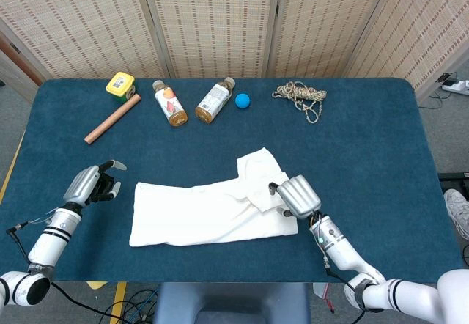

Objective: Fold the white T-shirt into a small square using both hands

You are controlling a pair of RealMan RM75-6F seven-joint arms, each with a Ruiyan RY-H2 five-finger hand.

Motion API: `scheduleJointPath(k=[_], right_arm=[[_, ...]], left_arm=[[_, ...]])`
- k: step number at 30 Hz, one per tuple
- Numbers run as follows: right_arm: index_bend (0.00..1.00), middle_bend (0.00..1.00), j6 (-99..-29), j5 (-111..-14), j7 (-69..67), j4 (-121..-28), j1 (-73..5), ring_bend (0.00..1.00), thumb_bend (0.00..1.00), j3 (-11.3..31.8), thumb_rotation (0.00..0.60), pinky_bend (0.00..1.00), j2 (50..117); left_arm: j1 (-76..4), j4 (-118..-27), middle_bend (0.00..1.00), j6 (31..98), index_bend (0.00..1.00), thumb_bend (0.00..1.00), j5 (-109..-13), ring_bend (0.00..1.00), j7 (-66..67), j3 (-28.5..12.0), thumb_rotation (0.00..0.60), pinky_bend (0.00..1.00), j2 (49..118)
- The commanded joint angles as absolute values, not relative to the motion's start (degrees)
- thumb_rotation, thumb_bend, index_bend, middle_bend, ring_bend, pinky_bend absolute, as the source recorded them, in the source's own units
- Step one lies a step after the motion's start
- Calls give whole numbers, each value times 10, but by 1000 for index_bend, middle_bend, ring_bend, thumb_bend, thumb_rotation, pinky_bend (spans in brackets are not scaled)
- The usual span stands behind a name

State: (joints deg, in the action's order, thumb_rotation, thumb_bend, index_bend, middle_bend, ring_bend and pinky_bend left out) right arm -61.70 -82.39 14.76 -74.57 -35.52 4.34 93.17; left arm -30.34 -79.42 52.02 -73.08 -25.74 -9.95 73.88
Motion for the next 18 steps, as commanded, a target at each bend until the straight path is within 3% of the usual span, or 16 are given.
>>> scheduleJointPath(k=[1,11,14,18], right_arm=[[475,882,-615,-829,150,-728,-354,960,164,38,600,1000,945],[490,887,-611,-839,157,-674,-363,960,177,38,600,1000,987],[517,892,-607,-839,156,-652,-369,962,259,44,600,1000,1004],[553,895,-604,-837,156,-630,-378,969,446,53,600,1000,1021]], left_arm=[[-301,-799,921,523,341,518,-736,849,-259,-96,600,960,735],[-297,-807,921,522,341,518,-742,849,-269,-89,600,960,726],[-296,-807,921,524,341,518,-743,849,-273,-89,600,960,725],[-294,-806,921,527,341,518,-745,849,-277,-88,600,960,723]])
